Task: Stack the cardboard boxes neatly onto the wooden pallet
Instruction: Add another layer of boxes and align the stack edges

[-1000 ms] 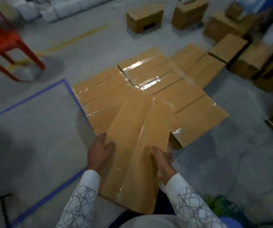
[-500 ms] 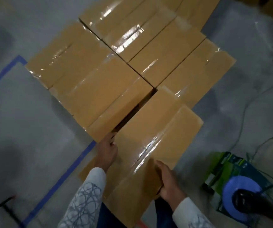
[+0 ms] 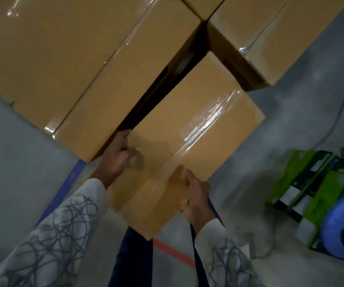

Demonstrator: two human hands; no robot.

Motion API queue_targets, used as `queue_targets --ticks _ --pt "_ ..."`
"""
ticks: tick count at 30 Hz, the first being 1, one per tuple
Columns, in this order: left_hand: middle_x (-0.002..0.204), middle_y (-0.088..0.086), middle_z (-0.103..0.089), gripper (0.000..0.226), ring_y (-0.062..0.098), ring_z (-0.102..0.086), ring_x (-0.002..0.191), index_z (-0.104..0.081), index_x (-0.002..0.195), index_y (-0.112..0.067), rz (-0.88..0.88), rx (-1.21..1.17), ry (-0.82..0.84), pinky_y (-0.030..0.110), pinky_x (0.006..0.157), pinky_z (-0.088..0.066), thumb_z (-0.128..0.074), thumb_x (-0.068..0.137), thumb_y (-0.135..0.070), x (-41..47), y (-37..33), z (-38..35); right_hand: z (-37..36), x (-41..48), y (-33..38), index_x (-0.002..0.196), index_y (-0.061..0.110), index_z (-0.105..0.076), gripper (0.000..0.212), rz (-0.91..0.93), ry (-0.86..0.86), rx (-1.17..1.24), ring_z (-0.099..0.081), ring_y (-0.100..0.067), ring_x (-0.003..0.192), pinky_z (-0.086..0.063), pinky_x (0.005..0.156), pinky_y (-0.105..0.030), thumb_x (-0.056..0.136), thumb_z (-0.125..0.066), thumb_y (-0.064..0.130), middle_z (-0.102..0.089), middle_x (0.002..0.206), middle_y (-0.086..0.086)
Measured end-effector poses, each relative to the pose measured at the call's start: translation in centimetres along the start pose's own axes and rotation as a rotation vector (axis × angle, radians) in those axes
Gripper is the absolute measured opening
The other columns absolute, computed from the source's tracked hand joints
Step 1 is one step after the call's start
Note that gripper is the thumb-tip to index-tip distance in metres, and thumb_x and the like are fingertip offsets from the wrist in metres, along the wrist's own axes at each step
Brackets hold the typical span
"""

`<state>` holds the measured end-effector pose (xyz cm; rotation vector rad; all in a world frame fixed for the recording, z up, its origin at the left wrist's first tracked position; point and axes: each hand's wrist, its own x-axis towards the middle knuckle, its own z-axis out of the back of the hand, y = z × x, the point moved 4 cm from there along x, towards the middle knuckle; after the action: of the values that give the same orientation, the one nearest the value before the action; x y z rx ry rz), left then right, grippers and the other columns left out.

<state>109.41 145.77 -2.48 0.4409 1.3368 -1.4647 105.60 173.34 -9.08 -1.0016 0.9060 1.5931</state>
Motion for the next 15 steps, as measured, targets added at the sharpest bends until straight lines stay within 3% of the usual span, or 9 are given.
queue_targets --ticks 3,6,8,10,12,14,15 --pt "0.127 -0.002 -0.062 0.07 0.02 -0.059 0.115 -0.049 0.142 -0.025 0.025 0.195 0.083 0.042 0.095 -0.05 -0.081 0.081 -0.013 2.2 0.9 -0.8 -1.2 3.1 -1.5 0.146 0.042 -0.044 0.125 0.022 0.034 0.055 -0.055 -0.031 0.131 -0.05 0.099 -0.067 0.037 -0.086 0.086 -0.054 0.147 0.005" --pt "0.124 0.005 -0.062 0.091 0.029 -0.061 0.115 -0.05 0.138 -0.019 0.007 0.374 0.074 0.05 0.094 -0.055 -0.075 0.056 -0.051 5.2 2.3 -1.2 -1.5 0.8 1.9 0.143 0.037 -0.053 0.114 0.073 0.019 0.117 -0.065 -0.031 0.118 -0.059 0.088 -0.06 0.04 -0.091 0.069 -0.063 0.138 0.001" --pt "0.128 0.011 -0.06 0.092 0.036 -0.058 0.12 -0.048 0.141 -0.013 -0.024 0.456 0.044 0.051 0.096 -0.052 -0.072 0.06 -0.05 5.8 1.6 -1.8 -1.0 1.9 3.8 0.144 0.031 -0.053 0.111 0.157 -0.031 0.074 -0.066 -0.031 0.115 -0.06 0.091 -0.056 0.044 -0.083 0.069 -0.061 0.138 -0.004" --pt "0.141 0.013 -0.053 0.089 0.036 -0.05 0.13 -0.042 0.151 -0.012 -0.097 0.449 0.038 0.051 0.105 -0.045 -0.074 0.072 -0.04 4.4 -2.6 -2.5 -0.7 0.8 6.5 0.144 0.021 -0.051 0.113 0.169 -0.06 0.03 -0.064 -0.032 0.115 -0.058 0.095 -0.055 0.046 -0.077 0.07 -0.057 0.14 -0.005" --pt "0.149 0.008 -0.048 0.089 0.033 -0.045 0.138 -0.041 0.155 -0.016 -0.078 0.383 0.05 0.049 0.113 -0.039 -0.077 0.077 -0.038 4.7 -4.7 -3.2 -0.7 0.0 8.5 0.141 0.014 -0.051 0.099 0.136 -0.061 0.012 -0.06 -0.03 0.112 -0.056 0.094 -0.054 0.059 -0.08 0.06 -0.054 0.138 -0.001" --pt "0.146 0.004 -0.053 0.095 0.03 -0.05 0.135 -0.047 0.151 -0.022 -0.032 0.304 0.022 0.05 0.113 -0.041 -0.073 0.065 -0.054 5.9 -5.8 -3.4 -0.5 -0.3 9.8 0.142 0.014 -0.05 0.089 0.134 -0.055 -0.009 -0.056 -0.029 0.112 -0.053 0.093 -0.053 0.068 -0.08 0.054 -0.052 0.137 -0.001" --pt "0.141 0.002 -0.057 0.097 0.029 -0.053 0.13 -0.051 0.147 -0.026 -0.014 0.263 0.012 0.052 0.11 -0.044 -0.068 0.058 -0.061 6.4 -6.0 -3.5 -0.5 -0.4 10.4 0.141 0.015 -0.051 0.095 0.154 -0.06 -0.035 -0.056 -0.03 0.114 -0.053 0.093 -0.054 0.061 -0.08 0.059 -0.053 0.138 -0.002"
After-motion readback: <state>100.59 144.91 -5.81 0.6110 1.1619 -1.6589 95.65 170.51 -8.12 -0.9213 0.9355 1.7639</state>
